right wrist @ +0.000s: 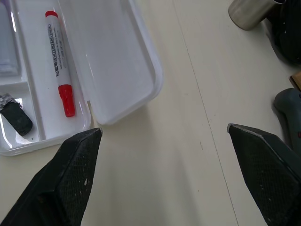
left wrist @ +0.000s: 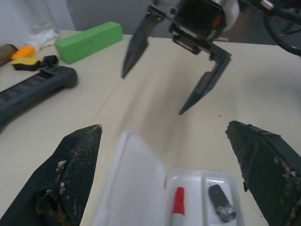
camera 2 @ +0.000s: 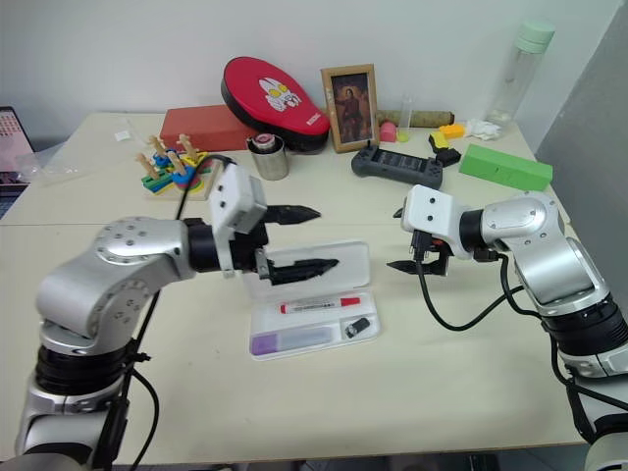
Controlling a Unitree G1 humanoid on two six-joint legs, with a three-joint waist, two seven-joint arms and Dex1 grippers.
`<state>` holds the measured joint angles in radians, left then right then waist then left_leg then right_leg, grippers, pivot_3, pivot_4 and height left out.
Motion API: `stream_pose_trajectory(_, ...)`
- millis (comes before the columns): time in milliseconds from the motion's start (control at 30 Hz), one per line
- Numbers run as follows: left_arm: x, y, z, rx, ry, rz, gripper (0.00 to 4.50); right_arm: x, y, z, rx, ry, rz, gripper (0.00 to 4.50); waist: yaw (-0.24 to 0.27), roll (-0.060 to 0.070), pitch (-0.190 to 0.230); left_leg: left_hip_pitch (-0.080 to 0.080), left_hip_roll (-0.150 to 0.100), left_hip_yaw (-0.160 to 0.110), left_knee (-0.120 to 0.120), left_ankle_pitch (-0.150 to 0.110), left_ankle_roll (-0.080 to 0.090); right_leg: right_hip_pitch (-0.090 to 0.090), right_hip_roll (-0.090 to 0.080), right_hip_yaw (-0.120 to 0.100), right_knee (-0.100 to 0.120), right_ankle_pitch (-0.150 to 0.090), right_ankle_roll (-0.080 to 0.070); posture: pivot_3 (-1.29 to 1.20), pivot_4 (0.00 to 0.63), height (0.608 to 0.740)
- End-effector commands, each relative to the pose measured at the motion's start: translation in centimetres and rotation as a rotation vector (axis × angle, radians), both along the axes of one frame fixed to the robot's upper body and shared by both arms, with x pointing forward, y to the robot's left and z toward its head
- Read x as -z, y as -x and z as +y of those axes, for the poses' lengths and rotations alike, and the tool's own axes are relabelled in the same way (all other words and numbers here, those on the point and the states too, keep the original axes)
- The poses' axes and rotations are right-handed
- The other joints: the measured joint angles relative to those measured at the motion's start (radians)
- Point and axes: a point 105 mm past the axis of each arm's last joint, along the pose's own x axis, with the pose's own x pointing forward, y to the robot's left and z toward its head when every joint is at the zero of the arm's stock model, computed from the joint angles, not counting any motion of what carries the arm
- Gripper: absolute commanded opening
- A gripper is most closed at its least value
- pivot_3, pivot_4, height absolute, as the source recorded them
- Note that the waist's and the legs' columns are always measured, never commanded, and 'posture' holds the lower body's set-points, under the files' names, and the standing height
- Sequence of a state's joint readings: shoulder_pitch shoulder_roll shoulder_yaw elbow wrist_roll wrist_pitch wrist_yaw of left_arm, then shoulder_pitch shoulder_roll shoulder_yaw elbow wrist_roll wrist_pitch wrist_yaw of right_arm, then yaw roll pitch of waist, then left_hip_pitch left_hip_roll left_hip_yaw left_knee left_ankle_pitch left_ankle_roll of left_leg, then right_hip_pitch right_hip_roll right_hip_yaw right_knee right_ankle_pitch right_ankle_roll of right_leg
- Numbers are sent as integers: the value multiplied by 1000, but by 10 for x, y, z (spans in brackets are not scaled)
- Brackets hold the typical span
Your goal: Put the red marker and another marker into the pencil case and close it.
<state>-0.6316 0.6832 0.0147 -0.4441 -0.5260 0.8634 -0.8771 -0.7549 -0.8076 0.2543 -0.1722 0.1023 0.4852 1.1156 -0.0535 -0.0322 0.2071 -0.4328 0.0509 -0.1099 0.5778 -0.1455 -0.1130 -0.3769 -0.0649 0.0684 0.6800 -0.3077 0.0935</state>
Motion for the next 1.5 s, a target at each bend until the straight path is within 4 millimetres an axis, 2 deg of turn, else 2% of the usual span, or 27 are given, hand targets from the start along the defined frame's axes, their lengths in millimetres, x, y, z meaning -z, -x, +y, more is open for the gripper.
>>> stream_pose_trajectory(33,-20,-13,28,-138,23,-71,4493,-14,2,-4,-5,-24,-45,4500,0,0,0,0,0,0,0,0,0,0,0,0,0,0,0,0,150,740)
stream_pose_trajectory(67,-22,-19,38,-194,27,-76,4493,-14,2,-4,-4,-26,-45,4500,-1,0,0,0,0,0,0,0,0,0,0,0,0,0,0,0,150,740)
stream_pose_trajectory(200,-33,-47,90,-439,8,-165,3771,-15,2,-4,-2,-32,-46,4500,-2,0,0,0,0,0,0,0,0,0,0,0,0,0,0,0,150,740)
stream_pose_trajectory(267,-37,-51,107,-492,7,-182,3329,-15,2,-5,-3,-31,-44,4500,-2,0,0,0,0,0,0,0,0,0,0,0,0,0,0,0,150,740)
stream_pose_trajectory(333,-33,-50,118,-503,-12,-165,2886,-14,4,-6,-5,-25,-38,4500,-2,0,0,0,0,0,-1,0,0,0,0,0,0,0,0,0,150,740)
stream_pose_trajectory(533,-8,-46,132,-492,-62,-84,1710,-15,9,-8,-18,-30,-19,4500,-3,0,0,0,0,0,-2,0,0,-1,0,0,0,0,0,0,150,740)
stream_pose_trajectory(767,26,-49,129,-416,-58,24,130,-9,22,-1,-69,-44,30,4500,-2,1,0,0,0,0,-2,0,0,-1,0,0,0,0,0,0,150,740)
stream_pose_trajectory(933,42,-54,122,-325,-117,55,50,-9,28,4,-90,-57,47,4500,-1,1,0,0,0,0,-2,0,0,-1,0,0,1,0,0,0,150,740)
stream_pose_trajectory(1167,59,-64,102,-194,-169,137,50,-2,40,6,-119,-49,92,4500,1,1,0,0,0,0,-1,0,0,-1,0,0,0,0,0,0,150,740)
stream_pose_trajectory(1400,58,-72,94,-149,-190,127,50,3,46,4,-119,-37,106,4500,-2,1,0,0,0,0,-1,0,0,-1,0,0,1,0,0,0,150,740)
stream_pose_trajectory(1500,57,-71,83,-102,-182,135,50,10,47,0,-108,-21,124,4500,-3,1,0,0,0,0,-1,0,0,-1,0,0,1,0,0,0,150,740)
